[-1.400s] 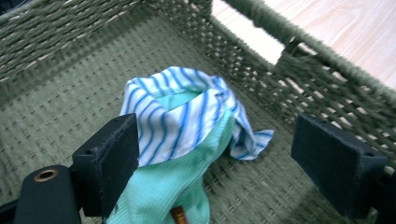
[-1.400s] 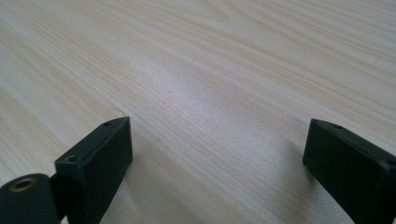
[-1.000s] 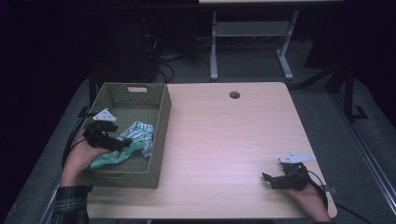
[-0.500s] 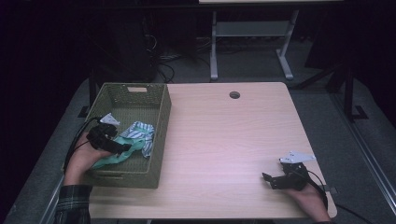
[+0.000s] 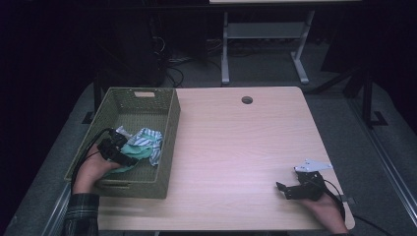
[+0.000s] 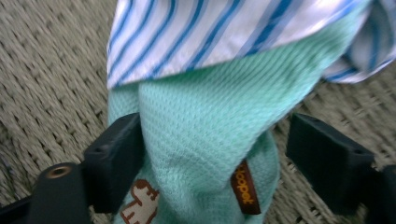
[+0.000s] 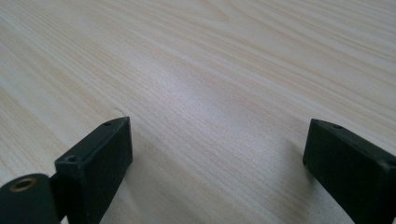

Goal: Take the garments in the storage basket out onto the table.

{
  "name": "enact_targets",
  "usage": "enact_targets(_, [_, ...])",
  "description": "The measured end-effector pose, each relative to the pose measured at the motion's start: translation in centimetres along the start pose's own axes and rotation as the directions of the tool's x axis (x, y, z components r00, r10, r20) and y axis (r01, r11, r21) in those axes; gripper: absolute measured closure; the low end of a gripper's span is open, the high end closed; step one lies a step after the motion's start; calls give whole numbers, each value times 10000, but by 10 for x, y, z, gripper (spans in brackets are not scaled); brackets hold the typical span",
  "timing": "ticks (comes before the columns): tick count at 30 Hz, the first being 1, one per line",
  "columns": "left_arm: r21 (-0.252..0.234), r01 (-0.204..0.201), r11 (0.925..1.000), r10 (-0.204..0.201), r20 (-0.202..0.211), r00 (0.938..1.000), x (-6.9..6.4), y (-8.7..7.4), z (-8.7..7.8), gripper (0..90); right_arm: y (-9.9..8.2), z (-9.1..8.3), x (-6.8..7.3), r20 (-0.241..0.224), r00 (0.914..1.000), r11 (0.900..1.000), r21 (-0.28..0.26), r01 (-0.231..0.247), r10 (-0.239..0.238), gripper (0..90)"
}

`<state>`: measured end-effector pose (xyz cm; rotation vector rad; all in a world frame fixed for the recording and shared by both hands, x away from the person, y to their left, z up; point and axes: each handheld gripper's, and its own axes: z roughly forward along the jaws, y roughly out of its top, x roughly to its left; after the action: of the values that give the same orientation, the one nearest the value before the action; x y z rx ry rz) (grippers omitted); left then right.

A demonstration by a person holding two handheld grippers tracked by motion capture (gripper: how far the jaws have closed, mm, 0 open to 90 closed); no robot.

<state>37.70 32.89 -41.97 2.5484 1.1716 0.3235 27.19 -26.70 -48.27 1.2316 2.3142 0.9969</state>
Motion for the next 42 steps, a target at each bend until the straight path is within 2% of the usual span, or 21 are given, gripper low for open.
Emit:
enact_targets(1, [214, 212, 9995, -207, -196, 9996, 1, 0, 2, 220, 0, 0, 0, -2, 10000, 10000, 1, 2, -2, 76])
enact_targets(5, [284, 352, 9990, -350, -52, 9994, 2, 0, 1, 357, 0, 0, 0, -1, 10000, 10000, 1, 2, -2, 76])
enact_targets(9, [373, 203, 9991, -206, 99, 9997, 1, 0, 0, 510, 0, 0, 0, 1, 10000, 10000, 0, 2, -2, 76])
enact_targets(12, [440, 266, 9987, -275, 208, 9994, 2, 0, -1, 635, 0, 0, 0, 0, 10000, 10000, 2, 0, 0, 76])
enact_targets(14, [412, 401, 9983, -414, 318, 9986, 2, 0, -1, 688, 0, 0, 0, -1, 10000, 10000, 2, 5, -5, 76])
enact_targets(17, [323, 407, 9986, -419, 374, 9984, 3, 0, -4, 752, 0, 0, 0, -1, 10000, 10000, 0, 1, -1, 76])
enact_targets(26, [-359, 632, 9974, -613, 510, 9968, 3, 2, -17, 773, 0, 0, 0, -2, 10000, 10000, 0, 0, 0, 76])
enact_targets(27, [-636, 647, 9959, -610, 586, 9964, 3, 3, -23, 773, 0, 0, 0, 0, 10000, 10000, 1, 1, -1, 76])
enact_targets(30, [-918, 749, 9930, -690, 668, 9954, 3, 3, -27, 773, 0, 0, 0, 0, 10000, 10000, 1, 3, -3, 76])
enact_targets(31, [-1170, 819, 9897, -738, 722, 9947, 3, 4, -32, 773, 0, 0, 0, 0, 10000, 10000, 2, 5, -5, 76])
enact_targets(36, [-1576, 901, 9834, -792, 737, 9941, 5, 3, -43, 776, 0, 0, 0, 0, 10000, 10000, 0, 4, -4, 76])
enact_targets(37, [-1878, 1023, 9769, -882, 821, 9927, 5, 3, -49, 777, 0, 0, 0, -1, 10000, 10000, -1, 2, -2, 76])
enact_targets(38, [-2011, 1100, 9734, -940, 874, 9917, 6, 2, -52, 778, 0, 0, 0, 0, 10000, 10000, 2, 7, -7, 76])
enact_targets(39, [-2011, 1100, 9734, -940, 874, 9917, 6, 2, -52, 779, 0, 0, 0, 0, 10000, 10000, 2, 7, -7, 76])
enact_targets(40, [-2169, 1140, 9695, -959, 923, 9911, 7, 2, -55, 779, 0, 0, 0, 0, 10000, 10000, 0, 2, -2, 76])
enact_targets(42, [-2537, 1298, 9585, -1022, 1191, 9876, 9, 0, -62, 781, 0, 0, 0, -1, 10000, 10000, 0, 8, -8, 76])
